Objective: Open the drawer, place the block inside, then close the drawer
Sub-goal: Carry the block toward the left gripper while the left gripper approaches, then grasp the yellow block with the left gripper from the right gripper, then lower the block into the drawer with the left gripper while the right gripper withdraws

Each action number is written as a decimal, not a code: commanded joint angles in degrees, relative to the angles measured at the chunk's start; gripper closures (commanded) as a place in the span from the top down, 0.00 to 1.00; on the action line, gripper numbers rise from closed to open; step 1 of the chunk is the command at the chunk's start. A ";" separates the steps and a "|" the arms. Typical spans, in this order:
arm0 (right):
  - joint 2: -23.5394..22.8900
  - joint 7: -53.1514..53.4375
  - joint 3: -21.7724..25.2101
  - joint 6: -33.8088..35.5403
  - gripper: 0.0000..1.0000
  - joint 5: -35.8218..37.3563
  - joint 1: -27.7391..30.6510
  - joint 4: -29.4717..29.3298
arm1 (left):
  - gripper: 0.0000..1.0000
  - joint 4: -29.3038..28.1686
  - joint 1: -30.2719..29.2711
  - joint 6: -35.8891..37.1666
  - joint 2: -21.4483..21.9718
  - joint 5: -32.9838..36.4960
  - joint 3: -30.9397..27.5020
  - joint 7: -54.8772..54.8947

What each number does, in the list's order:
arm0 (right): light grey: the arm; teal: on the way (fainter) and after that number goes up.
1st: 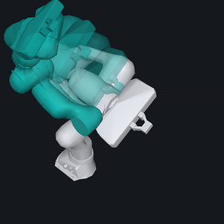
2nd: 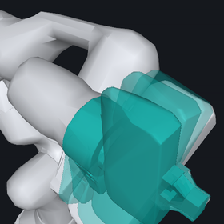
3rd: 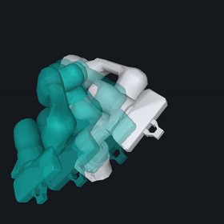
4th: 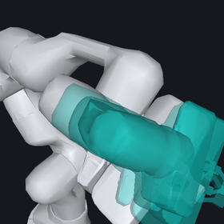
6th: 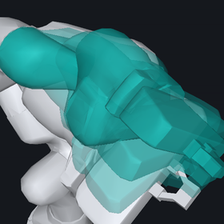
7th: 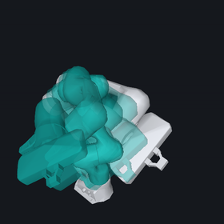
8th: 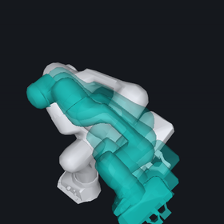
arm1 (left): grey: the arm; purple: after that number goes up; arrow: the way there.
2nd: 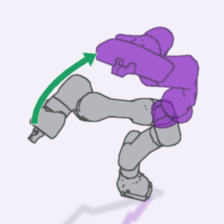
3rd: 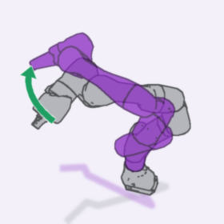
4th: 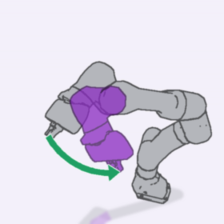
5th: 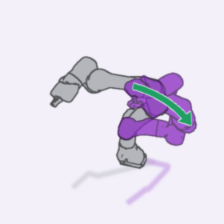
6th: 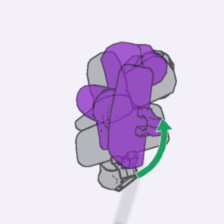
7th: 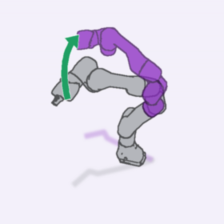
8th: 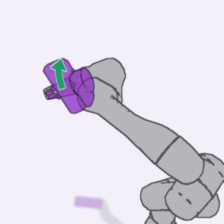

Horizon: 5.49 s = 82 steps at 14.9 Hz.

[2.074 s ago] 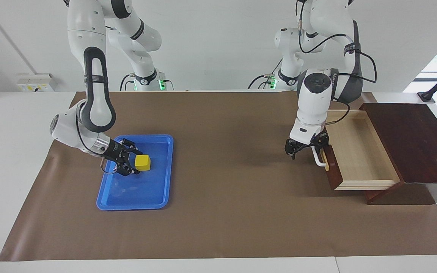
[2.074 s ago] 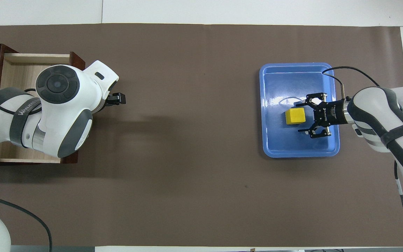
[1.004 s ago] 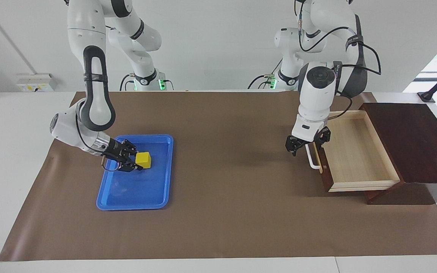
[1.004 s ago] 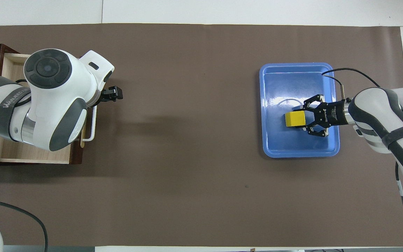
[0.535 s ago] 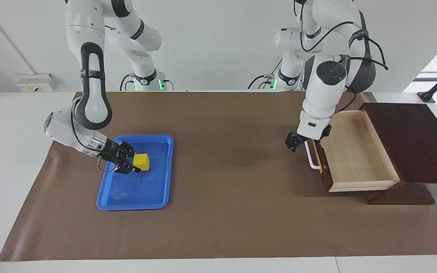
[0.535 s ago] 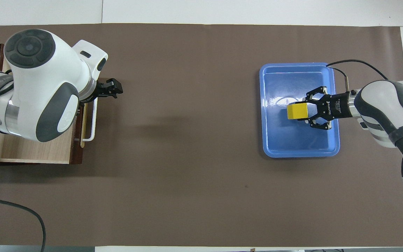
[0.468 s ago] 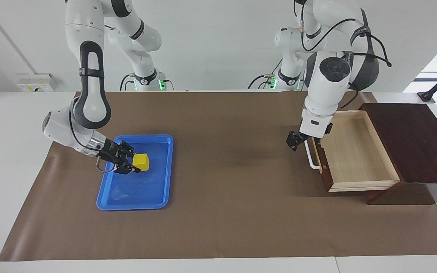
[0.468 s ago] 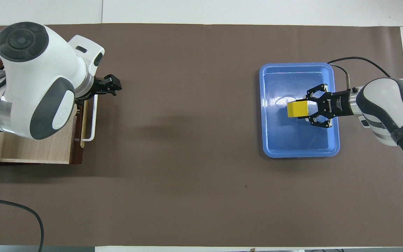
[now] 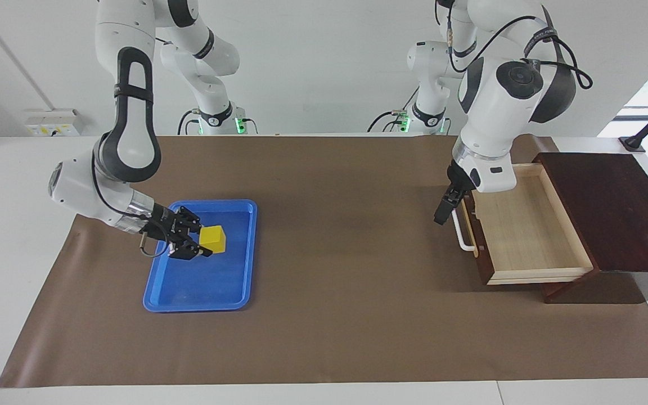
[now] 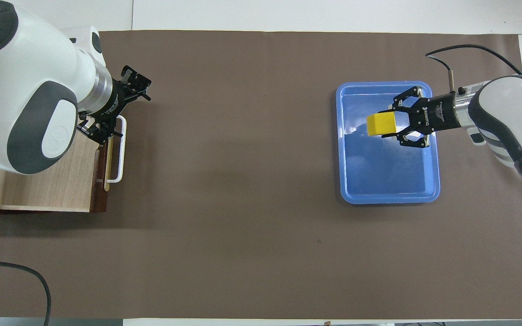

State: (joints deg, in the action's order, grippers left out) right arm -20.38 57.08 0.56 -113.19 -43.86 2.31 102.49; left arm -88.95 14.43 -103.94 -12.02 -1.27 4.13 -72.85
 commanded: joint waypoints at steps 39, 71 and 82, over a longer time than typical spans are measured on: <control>-5.29 28.35 -0.03 -11.62 0.00 1.94 -28.94 -12.14 | 0.64 8.79 17.04 2.33 -12.24 1.53 -0.44 -57.66; 9.03 -2.19 0.40 11.92 1.00 21.07 1.73 -5.46 | 0.00 -0.05 -16.53 7.72 -0.30 1.62 -0.88 -10.21; 21.60 -32.18 -0.56 21.07 1.00 38.93 0.43 -6.69 | 0.00 -20.29 -18.91 -7.59 6.04 4.17 -1.14 -5.72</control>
State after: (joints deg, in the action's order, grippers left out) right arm -2.26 29.92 0.41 -93.68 -7.36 3.72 94.69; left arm -105.23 -3.99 -108.65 -8.91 1.66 2.72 -79.32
